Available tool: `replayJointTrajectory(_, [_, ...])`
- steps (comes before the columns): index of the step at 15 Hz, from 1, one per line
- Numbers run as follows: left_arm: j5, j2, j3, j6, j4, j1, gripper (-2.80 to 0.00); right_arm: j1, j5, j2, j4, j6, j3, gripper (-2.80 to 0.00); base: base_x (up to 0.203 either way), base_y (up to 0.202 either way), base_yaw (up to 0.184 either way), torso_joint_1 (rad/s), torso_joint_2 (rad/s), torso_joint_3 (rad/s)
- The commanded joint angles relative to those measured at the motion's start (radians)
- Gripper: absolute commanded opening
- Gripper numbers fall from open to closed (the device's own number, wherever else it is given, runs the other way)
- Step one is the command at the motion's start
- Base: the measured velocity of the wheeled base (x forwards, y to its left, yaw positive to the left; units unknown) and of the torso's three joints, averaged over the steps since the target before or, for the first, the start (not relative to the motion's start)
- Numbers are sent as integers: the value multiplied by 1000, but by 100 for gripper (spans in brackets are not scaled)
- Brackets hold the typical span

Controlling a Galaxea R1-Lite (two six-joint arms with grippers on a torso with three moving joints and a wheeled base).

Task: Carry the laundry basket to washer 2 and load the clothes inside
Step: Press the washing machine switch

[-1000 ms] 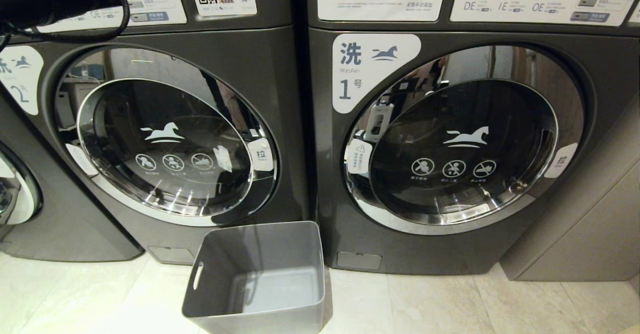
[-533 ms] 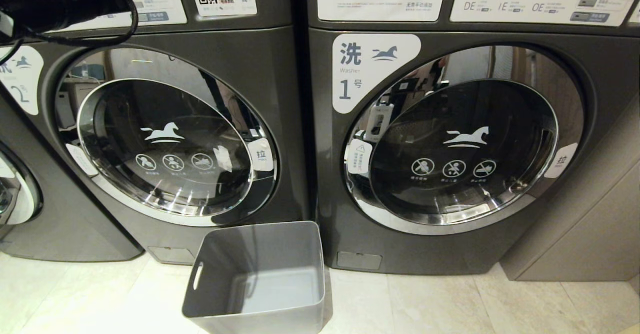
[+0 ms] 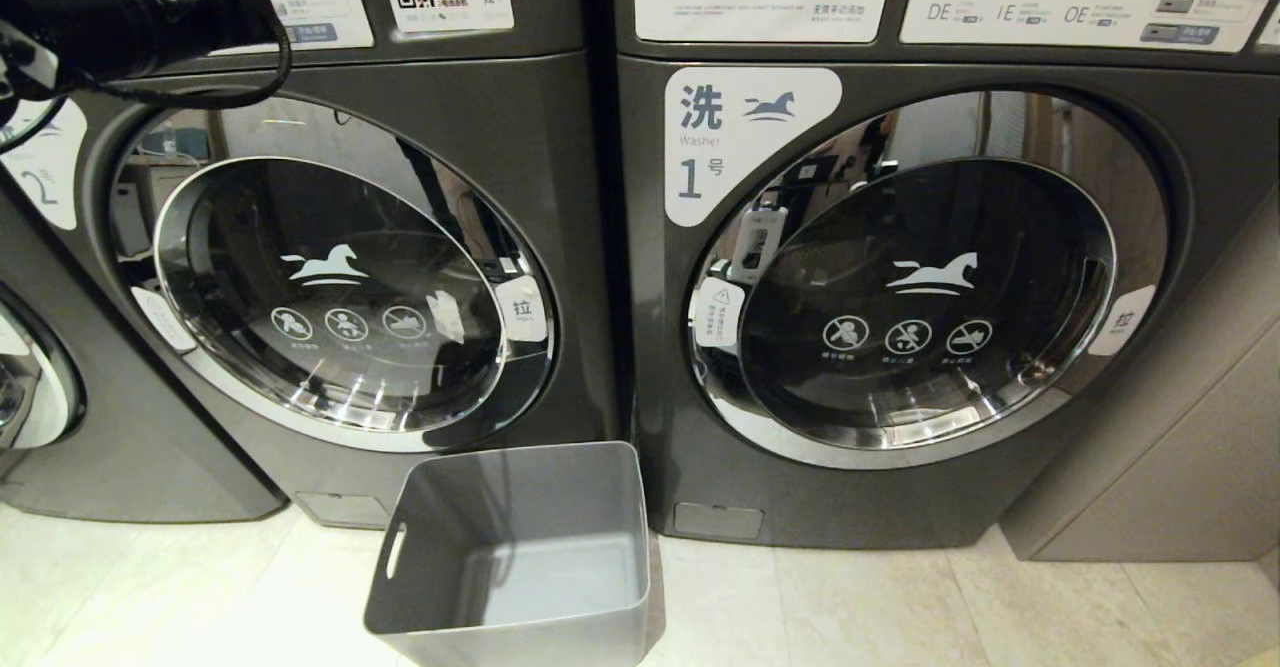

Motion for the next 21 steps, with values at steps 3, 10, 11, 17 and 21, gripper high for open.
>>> replayJointTrajectory(3, [-1, 16, -2, -1, -6, 11, -280, 0, 0, 2, -2, -1, 40, -280, 0, 0, 0, 0, 0, 0])
replayJointTrajectory(10, [-3, 47, -4, 0, -44, 25, -280, 0, 0, 2, -2, -1, 40, -280, 0, 0, 0, 0, 0, 0])
replayJointTrajectory(11, [-3, 52, -4, 0, -44, 25, -280, 0, 0, 2, -2, -1, 40, -280, 0, 0, 0, 0, 0, 0])
replayJointTrajectory(17, [-3, 44, -2, 1, -31, 25, -280, 0, 1, 2, -2, -1, 40, -280, 0, 0, 0, 0, 0, 0])
replayJointTrajectory(21, [-3, 27, -1, 3, -26, 24, -280, 0, 1, 2, -2, -1, 40, -280, 0, 0, 0, 0, 0, 0])
